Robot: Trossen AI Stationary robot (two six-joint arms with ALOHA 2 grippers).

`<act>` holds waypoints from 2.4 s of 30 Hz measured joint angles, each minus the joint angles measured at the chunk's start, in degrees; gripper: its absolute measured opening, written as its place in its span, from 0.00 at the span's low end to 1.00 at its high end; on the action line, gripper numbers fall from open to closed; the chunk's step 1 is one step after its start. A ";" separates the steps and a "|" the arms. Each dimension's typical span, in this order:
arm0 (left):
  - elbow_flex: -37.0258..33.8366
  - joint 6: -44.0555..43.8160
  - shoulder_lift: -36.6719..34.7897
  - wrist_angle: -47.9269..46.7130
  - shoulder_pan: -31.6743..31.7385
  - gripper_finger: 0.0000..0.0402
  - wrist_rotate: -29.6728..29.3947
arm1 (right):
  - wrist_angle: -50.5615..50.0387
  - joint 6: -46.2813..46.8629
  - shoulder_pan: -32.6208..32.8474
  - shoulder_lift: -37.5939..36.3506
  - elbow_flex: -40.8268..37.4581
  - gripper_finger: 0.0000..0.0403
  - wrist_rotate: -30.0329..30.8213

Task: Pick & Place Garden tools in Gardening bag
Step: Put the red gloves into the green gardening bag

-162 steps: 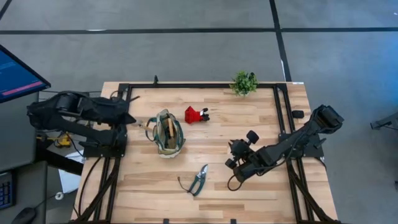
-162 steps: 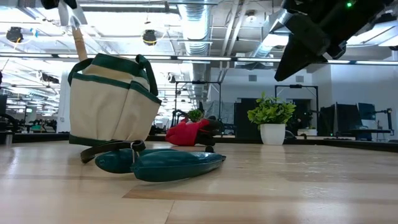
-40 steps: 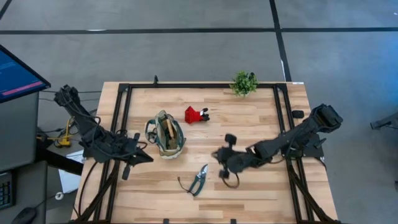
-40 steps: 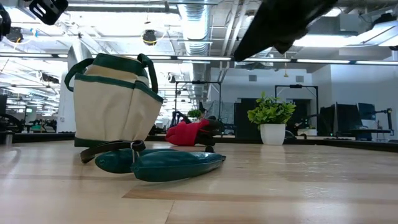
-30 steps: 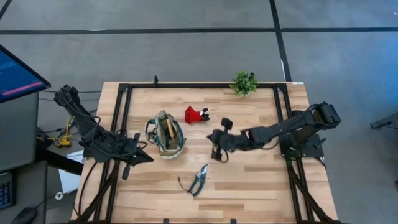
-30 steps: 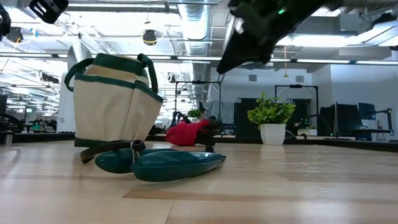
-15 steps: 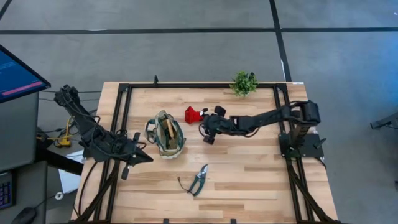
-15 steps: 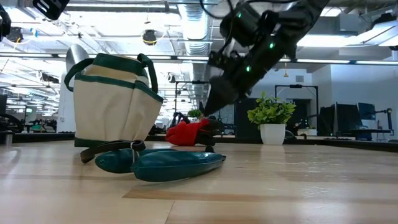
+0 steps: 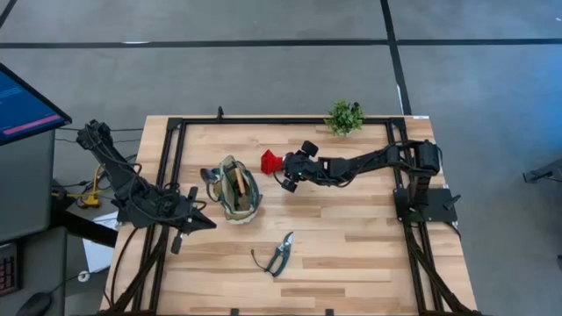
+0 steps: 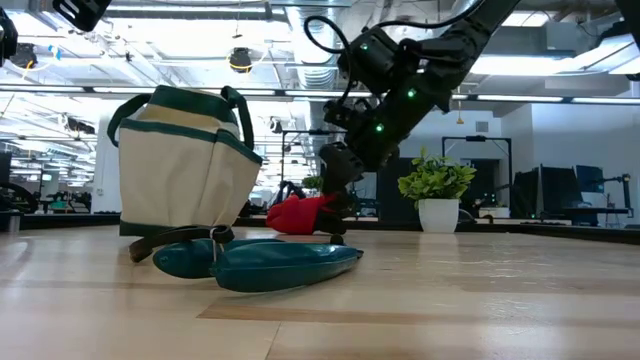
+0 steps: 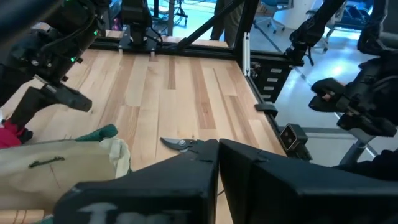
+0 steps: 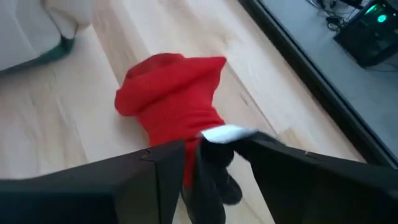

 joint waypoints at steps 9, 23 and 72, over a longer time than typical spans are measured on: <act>0.00 -0.01 -0.01 0.52 0.00 0.00 0.20 | -3.48 -0.25 -0.27 0.00 0.01 0.40 1.21; 0.00 -0.01 0.00 0.78 0.00 0.00 0.15 | -6.04 -0.07 -0.36 0.00 -0.03 0.39 -6.41; -0.44 1.51 3.57 6.57 13.47 0.17 -11.61 | -8.73 -9.25 17.67 -26.84 -0.03 0.00 5.16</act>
